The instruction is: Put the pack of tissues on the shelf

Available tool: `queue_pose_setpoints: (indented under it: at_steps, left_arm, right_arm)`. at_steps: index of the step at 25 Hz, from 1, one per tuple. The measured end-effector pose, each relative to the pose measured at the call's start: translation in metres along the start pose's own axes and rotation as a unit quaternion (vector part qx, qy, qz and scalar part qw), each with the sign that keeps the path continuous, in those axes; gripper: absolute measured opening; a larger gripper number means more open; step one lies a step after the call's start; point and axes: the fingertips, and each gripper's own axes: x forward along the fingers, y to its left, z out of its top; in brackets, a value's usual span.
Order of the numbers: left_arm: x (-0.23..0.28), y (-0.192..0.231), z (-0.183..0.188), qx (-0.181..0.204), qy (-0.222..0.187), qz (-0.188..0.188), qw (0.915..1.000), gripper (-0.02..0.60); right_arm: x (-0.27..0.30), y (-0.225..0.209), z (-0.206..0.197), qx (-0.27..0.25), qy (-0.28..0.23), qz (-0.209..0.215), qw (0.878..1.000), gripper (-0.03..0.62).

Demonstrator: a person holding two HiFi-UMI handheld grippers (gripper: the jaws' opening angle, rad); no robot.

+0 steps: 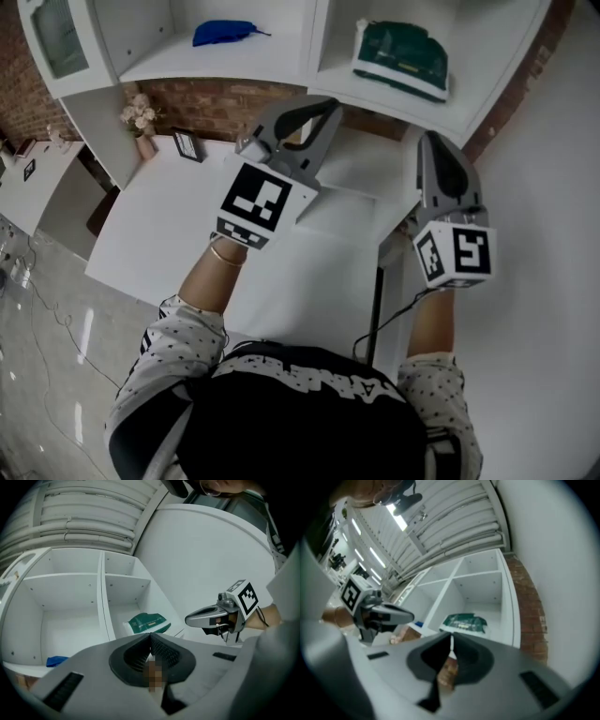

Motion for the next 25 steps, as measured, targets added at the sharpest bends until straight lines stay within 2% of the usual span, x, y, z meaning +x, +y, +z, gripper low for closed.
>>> queue_pose_setpoints:
  at_steps: [4, 7, 13, 18, 25]
  left_arm:
    - [-0.017, -0.017, -0.011, -0.033, -0.002, -0.013, 0.9994, 0.035]
    - [-0.031, -0.031, -0.022, -0.065, -0.002, -0.023, 0.9976, 0.036]
    - [-0.055, -0.050, -0.052, -0.114, 0.033, -0.026, 0.9927, 0.037]
    - [-0.064, -0.061, -0.067, -0.120, 0.056, -0.034, 0.9907, 0.037]
    - [-0.068, -0.058, -0.070, -0.120, 0.063, -0.025, 0.9905, 0.037]
  right_arm:
    - [-0.019, 0.027, -0.017, 0.039, 0.011, 0.031, 0.999, 0.038]
    - [-0.032, 0.045, -0.031, 0.068, 0.018, 0.039, 0.997, 0.038]
    - [-0.049, 0.077, -0.053, 0.097, 0.031, 0.055, 0.993, 0.035]
    - [-0.057, 0.085, -0.067, 0.125, 0.042, 0.061, 0.989, 0.035]
    - [-0.057, 0.090, -0.076, 0.134, 0.050, 0.073, 0.987, 0.032]
